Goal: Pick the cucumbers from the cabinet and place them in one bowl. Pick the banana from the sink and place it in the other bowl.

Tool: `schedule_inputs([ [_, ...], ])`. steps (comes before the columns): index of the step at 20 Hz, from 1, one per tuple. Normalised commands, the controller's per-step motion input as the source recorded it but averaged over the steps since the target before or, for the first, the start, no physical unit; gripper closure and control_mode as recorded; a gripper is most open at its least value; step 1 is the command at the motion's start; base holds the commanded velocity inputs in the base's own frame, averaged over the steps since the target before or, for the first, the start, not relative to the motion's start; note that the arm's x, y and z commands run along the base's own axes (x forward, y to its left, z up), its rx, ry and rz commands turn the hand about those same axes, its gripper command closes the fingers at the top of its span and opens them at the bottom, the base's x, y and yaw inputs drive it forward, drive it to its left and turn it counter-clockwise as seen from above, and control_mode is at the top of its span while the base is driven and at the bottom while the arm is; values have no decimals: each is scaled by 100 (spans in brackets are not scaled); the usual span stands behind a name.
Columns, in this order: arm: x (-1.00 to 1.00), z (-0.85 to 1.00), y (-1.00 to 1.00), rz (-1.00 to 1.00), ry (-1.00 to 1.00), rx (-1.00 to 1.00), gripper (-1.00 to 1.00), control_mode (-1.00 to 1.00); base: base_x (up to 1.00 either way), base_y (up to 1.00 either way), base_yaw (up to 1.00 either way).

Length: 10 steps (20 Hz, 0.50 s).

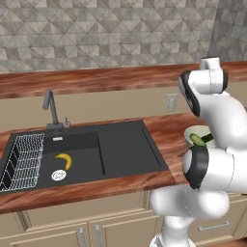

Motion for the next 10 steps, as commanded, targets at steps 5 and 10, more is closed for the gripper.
schedule_inputs([
  [5,-21,28,18,7,-9,9,-100,-100,0,0,0],
  [10,-15,-15,43,23,-8,-1,-100,-100,0,0,0],
])
